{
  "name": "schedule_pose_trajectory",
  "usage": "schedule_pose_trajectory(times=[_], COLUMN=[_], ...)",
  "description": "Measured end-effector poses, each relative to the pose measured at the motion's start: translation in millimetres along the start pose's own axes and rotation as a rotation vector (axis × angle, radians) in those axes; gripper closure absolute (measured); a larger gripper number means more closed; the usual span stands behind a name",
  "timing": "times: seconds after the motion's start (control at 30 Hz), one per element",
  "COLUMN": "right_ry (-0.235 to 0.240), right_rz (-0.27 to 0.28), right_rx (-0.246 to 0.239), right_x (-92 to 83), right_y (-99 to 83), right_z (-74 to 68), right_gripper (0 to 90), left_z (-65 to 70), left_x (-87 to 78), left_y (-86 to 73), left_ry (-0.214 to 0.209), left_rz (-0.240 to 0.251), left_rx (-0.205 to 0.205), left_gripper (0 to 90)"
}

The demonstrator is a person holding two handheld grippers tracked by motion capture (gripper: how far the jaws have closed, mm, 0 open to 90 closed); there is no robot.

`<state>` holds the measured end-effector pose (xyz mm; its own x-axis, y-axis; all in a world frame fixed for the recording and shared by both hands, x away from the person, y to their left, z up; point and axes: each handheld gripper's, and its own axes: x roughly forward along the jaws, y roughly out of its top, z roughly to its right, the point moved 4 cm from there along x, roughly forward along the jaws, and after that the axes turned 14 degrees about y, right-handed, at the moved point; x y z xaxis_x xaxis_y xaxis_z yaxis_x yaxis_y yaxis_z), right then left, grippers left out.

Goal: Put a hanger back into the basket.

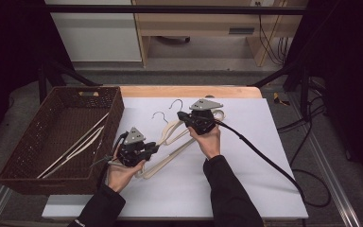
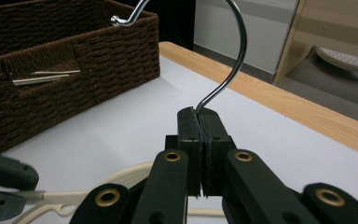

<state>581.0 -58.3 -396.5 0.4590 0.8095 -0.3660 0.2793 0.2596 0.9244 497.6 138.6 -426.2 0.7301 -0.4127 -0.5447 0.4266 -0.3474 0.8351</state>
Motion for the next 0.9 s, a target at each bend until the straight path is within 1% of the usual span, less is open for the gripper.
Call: schedule_pose_trajectory(times=[0.03, 0.07, 0.1, 0.13, 0.17, 0.2, 0.23, 0.27, 0.37, 0.4, 0.43, 0.47, 0.5, 0.53, 0.57, 0.6, 0.63, 0.67, 0.73, 0.77, 0.8, 0.83, 0.9], right_ry=[0.007, 0.011, 0.016, 0.016, 0.025, 0.025, 0.036, 0.040, 0.065, 0.072, 0.082, 0.092, 0.103, 0.103, 0.117, 0.117, 0.129, 0.133, 0.139, 0.149, 0.149, 0.148, 0.145], right_rz=[0.005, 0.006, 0.011, 0.011, 0.011, 0.011, 0.012, 0.016, 0.035, 0.042, 0.047, 0.053, 0.057, 0.057, 0.059, 0.059, 0.063, 0.065, 0.068, 0.075, 0.075, 0.077, 0.080], right_rx=[0.004, -0.007, -0.006, -0.006, -0.018, -0.018, -0.034, -0.038, -0.048, -0.053, -0.056, -0.062, -0.065, -0.065, -0.082, -0.082, -0.099, -0.106, -0.112, -0.122, -0.122, -0.138, -0.145], right_x=[-3.5, -5.1, -7.6, -7.6, -11.8, -11.8, -15.9, -18.2, -25.5, -27.8, -30.1, -32.4, -34.7, -34.7, -39.1, -39.1, -43.3, -45.4, -47.3, -50.8, -50.8, -53.6, -55.4], right_y=[1.3, 1.9, 3.1, 3.1, 4.8, 4.8, 6.4, 7.5, 11.2, 12.5, 13.5, 14.4, 15.0, 15.0, 15.7, 15.7, 16.0, 16.1, 16.3, 16.6, 16.6, 16.5, 16.3], right_z=[-2.9, -3.3, -5.5, -5.5, -9.5, -9.5, -13.7, -16.0, -23.4, -25.7, -28.2, -30.7, -33.7, -33.7, -39.5, -39.5, -45.5, -48.4, -51.1, -56.3, -56.3, -60.0, -61.4], right_gripper=[89.4, 89.4, 89.5, 89.5, 89.5, 89.5, 89.5, 89.5, 89.5, 89.5, 89.5, 89.5, 89.5, 89.5, 89.5, 89.5, 89.5, 89.5, 89.5, 89.4, 89.4, 89.5, 89.5], left_z=[-0.2, 0.0, 0.0, 0.8, 3.6, 3.6, 6.9, 8.8, 16.0, 16.0, 20.4, 22.6, 24.7, 24.7, 28.5, 28.5, 31.1, 32.3, 33.8, 36.3, 36.3, 38.4, 40.9], left_x=[-4.9, -7.6, -7.6, -9.6, -11.7, -11.7, -11.4, -10.4, -8.9, -8.9, -8.0, -7.5, -6.9, -6.9, -5.9, -5.9, -5.1, -4.9, -4.8, -4.9, -4.9, -5.9, -7.9], left_y=[4.8, 8.8, 8.8, 11.8, 17.3, 17.3, 22.6, 25.7, 35.5, 35.5, 41.6, 44.0, 46.1, 46.1, 49.2, 49.2, 51.3, 52.0, 52.4, 52.2, 52.2, 52.1, 51.7], left_ry=[0.002, 0.007, 0.007, 0.008, 0.013, 0.013, 0.014, 0.013, 0.002, 0.002, -0.009, -0.016, -0.019, -0.019, -0.025, -0.025, -0.029, -0.040, -0.049, -0.071, -0.071, -0.089, -0.103], left_rz=[0.019, 0.035, 0.035, 0.041, 0.047, 0.047, 0.042, 0.034, 0.028, 0.028, 0.027, 0.024, 0.017, 0.017, 0.011, 0.011, 0.006, 0.002, 0.002, 0.003, 0.003, 0.004, 0.008], left_rx=[-0.007, -0.004, -0.004, -0.004, 0.012, 0.012, 0.031, 0.048, 0.065, 0.065, 0.075, 0.084, 0.090, 0.090, 0.102, 0.102, 0.103, 0.103, 0.103, 0.105, 0.105, 0.103, 0.107], left_gripper=[60.5, 55.5, 51.2, 51.2, 45.7, 44.1, 43.2, 42.6, 41.2, 40.9, 40.6, 40.5, 40.5, 40.7, 41.6, 42.8, 44.3, 46.1, 52.0, 55.7, 57.8, 61.3, 68.2])
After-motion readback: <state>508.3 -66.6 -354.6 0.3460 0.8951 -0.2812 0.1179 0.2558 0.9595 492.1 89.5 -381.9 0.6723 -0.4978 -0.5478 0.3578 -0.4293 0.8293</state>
